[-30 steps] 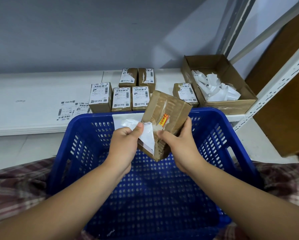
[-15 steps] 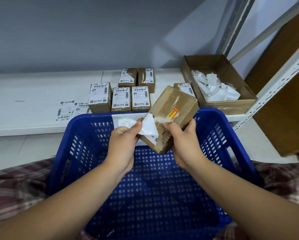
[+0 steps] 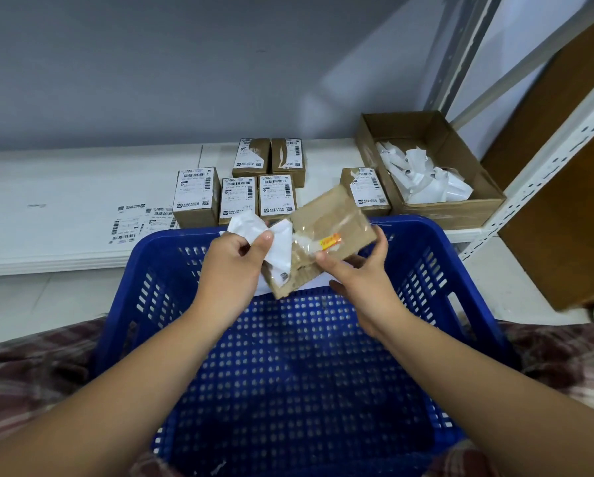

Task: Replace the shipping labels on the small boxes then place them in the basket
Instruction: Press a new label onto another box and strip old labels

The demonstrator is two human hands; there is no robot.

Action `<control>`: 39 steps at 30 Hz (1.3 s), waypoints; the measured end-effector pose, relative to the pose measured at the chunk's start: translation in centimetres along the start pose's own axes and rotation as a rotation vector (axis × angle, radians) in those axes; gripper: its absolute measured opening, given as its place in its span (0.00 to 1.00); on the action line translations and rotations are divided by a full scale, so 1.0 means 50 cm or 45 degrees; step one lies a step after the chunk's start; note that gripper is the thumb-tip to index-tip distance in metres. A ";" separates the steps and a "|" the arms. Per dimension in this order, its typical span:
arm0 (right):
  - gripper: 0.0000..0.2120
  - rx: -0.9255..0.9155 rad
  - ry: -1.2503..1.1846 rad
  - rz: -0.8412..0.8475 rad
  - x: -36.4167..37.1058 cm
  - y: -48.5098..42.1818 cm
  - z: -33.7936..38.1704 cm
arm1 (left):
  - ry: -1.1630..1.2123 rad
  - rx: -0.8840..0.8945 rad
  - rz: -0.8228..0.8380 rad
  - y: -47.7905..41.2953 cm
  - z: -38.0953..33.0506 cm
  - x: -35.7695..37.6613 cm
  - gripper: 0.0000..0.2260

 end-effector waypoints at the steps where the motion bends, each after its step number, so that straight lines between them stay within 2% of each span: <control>1: 0.67 0.013 -0.002 -0.016 -0.003 -0.001 0.001 | -0.046 0.014 -0.018 -0.003 0.000 -0.003 0.19; 4: 0.61 0.073 0.038 -0.037 -0.016 -0.008 0.007 | -0.086 0.005 -0.023 -0.009 0.004 -0.010 0.14; 9: 0.35 0.184 0.109 0.104 -0.031 -0.020 0.010 | -0.097 0.016 0.062 -0.005 0.004 -0.011 0.12; 13: 0.27 0.043 0.445 0.104 -0.036 -0.018 0.034 | -0.165 0.112 0.173 -0.004 -0.004 -0.012 0.11; 16: 0.23 -0.189 0.893 0.098 -0.047 -0.020 0.052 | -0.224 0.188 0.231 -0.007 -0.001 -0.015 0.11; 19: 0.20 -0.274 1.036 0.240 -0.045 -0.014 0.063 | -0.258 0.293 0.238 -0.007 0.002 -0.014 0.10; 24: 0.21 -0.114 1.038 0.559 -0.043 -0.016 0.050 | -0.226 0.448 0.282 0.002 -0.004 -0.014 0.06; 27: 0.23 -0.003 0.933 0.650 -0.037 -0.011 0.045 | -0.198 0.486 0.317 0.007 -0.006 -0.013 0.06; 29: 0.24 0.006 0.845 0.606 -0.033 -0.011 0.036 | -0.195 0.506 0.276 0.010 -0.009 -0.014 0.06; 32: 0.23 -0.009 0.775 0.430 -0.026 -0.012 0.027 | -0.278 0.518 0.186 0.009 -0.016 -0.017 0.06; 36: 0.26 0.031 0.628 0.245 -0.016 -0.013 0.024 | -0.201 0.298 0.410 0.013 -0.011 -0.005 0.11; 39: 0.29 0.065 0.572 0.216 -0.012 -0.011 0.016 | -0.086 0.265 0.437 0.015 -0.007 0.000 0.11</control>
Point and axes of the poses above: each hand's wrist, its own y-axis away from the middle knuckle, its own x-axis out of the palm, z = x × y, the point moved 1 cm from there along -y, towards the middle knuckle, and after that the axes turned 1 degree about x, right-handed, at the moved point
